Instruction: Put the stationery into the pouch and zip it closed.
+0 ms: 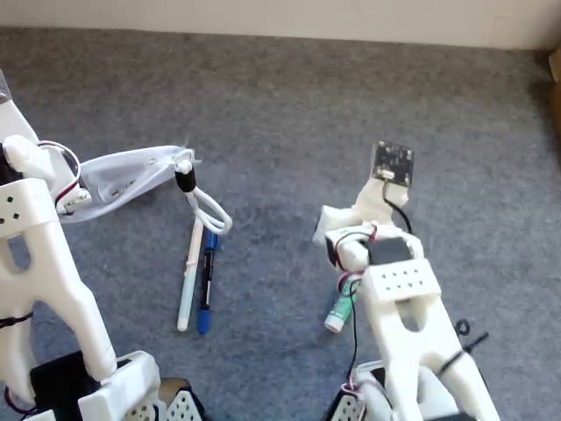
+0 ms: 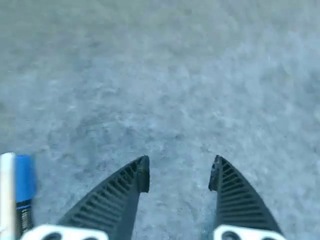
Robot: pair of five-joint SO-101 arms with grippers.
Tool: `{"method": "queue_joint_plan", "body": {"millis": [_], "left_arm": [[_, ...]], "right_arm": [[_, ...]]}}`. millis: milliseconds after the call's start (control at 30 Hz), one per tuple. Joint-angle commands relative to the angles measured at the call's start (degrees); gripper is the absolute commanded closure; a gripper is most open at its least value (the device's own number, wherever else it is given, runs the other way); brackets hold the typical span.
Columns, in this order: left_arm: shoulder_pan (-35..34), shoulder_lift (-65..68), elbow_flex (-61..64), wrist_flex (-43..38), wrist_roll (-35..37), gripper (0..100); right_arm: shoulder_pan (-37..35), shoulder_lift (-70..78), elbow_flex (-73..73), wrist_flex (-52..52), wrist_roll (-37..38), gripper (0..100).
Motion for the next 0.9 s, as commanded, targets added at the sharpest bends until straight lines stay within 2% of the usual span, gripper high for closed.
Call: {"method": "queue_joint_plan", "body": {"millis": [0, 133, 333, 567, 800, 867], "left_arm": [[0.2, 1.5, 1.8, 0.3, 0.3, 99], [0.2, 1.5, 3.1, -0.8, 0.3, 99], [0.2, 1.5, 4.8, -1.3, 0.4, 99], [0.1, 1.1, 4.3, -1.1, 2.2, 99], [0.1, 1.1, 4.1, -1.3, 3.4, 99], [0.1, 1.1, 4.1, -1.3, 3.4, 99]], "right_arm": [[1.5, 3.9, -4.2, 0.3, -4.6, 80.8], [1.6, 7.8, -5.0, 0.3, -8.5, 80.8], [1.7, 11.4, -5.1, 7.1, -9.8, 80.8], [1.7, 8.8, -5.1, 8.7, -9.8, 80.8], [1.6, 4.4, -12.8, 23.9, -10.0, 80.8], [1.6, 4.4, -14.5, 26.1, -12.3, 80.8]]}}
